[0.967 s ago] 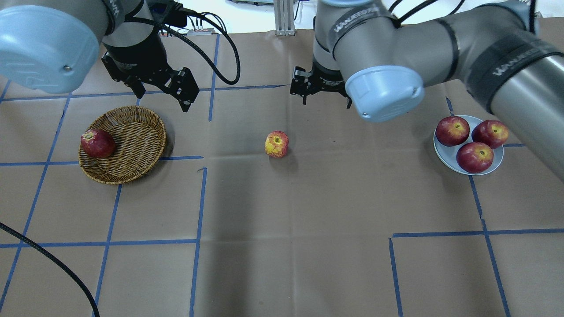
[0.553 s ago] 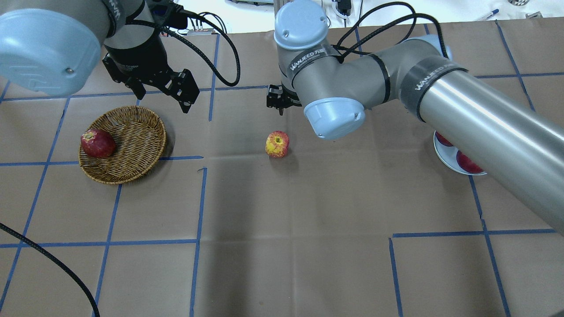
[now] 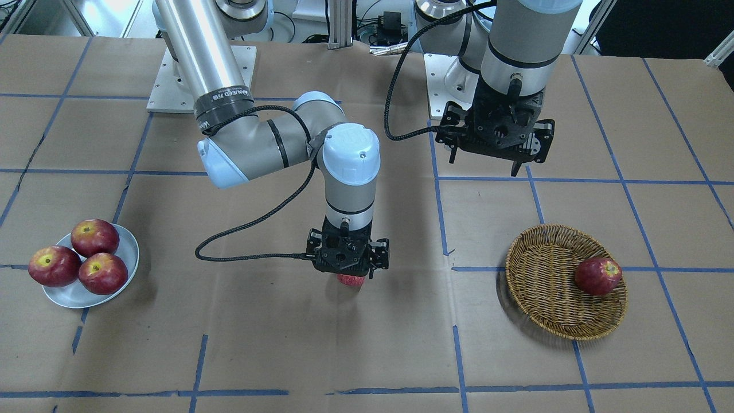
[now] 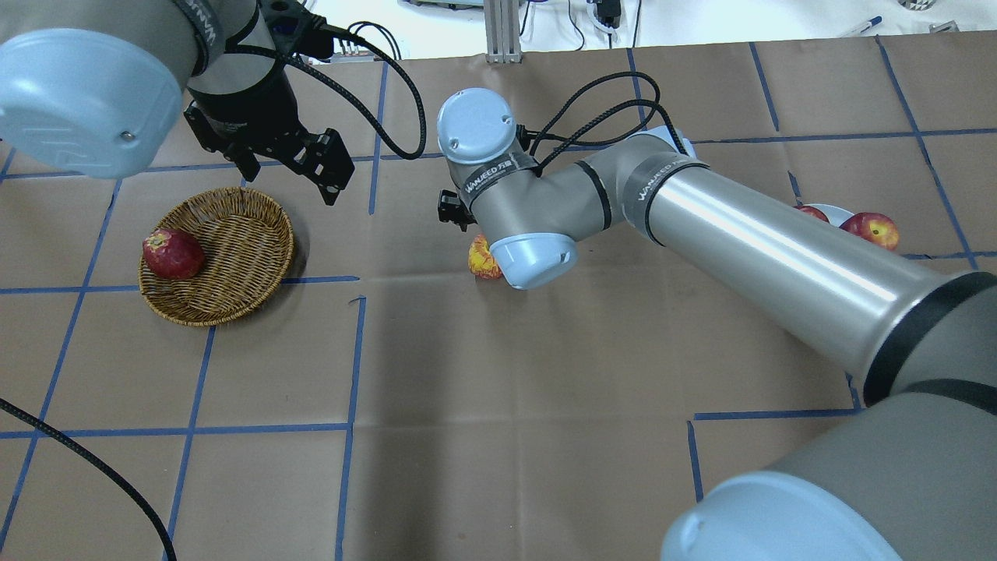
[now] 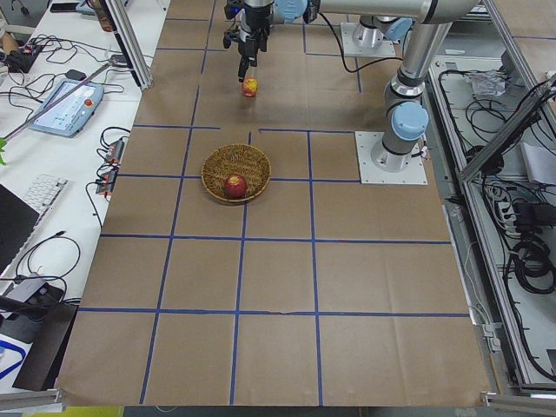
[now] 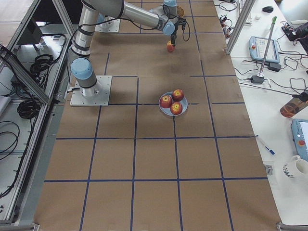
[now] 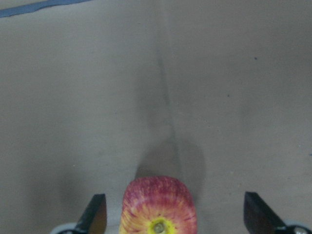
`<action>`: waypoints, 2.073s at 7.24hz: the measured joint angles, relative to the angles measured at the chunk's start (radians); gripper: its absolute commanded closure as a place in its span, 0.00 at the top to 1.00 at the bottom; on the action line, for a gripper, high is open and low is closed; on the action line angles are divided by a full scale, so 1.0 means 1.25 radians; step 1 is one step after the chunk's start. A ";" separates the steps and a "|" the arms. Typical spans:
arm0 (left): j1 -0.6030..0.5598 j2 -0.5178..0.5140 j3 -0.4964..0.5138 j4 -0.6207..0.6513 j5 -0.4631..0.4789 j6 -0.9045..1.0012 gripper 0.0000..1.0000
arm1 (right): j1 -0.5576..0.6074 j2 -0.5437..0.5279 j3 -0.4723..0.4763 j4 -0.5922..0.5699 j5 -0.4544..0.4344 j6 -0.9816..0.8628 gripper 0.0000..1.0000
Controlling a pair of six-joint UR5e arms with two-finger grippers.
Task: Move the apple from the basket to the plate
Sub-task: 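Reach the right gripper to the apple on the table and grasp it, then carry the apple with the right gripper onto the white plate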
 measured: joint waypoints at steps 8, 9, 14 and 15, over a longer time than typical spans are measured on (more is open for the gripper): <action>0.001 -0.005 0.001 0.019 0.002 0.001 0.99 | -0.014 -0.019 0.045 0.016 -0.015 -0.012 0.51; 0.001 -0.005 0.001 0.021 0.002 0.001 0.99 | -0.048 -0.071 0.047 0.070 -0.018 -0.041 0.51; 0.001 -0.006 0.000 0.022 0.002 0.002 0.99 | -0.398 -0.307 0.182 0.177 -0.009 -0.465 0.51; 0.001 -0.006 -0.001 0.022 0.002 0.002 0.99 | -0.487 -0.323 0.200 0.177 -0.003 -0.580 0.51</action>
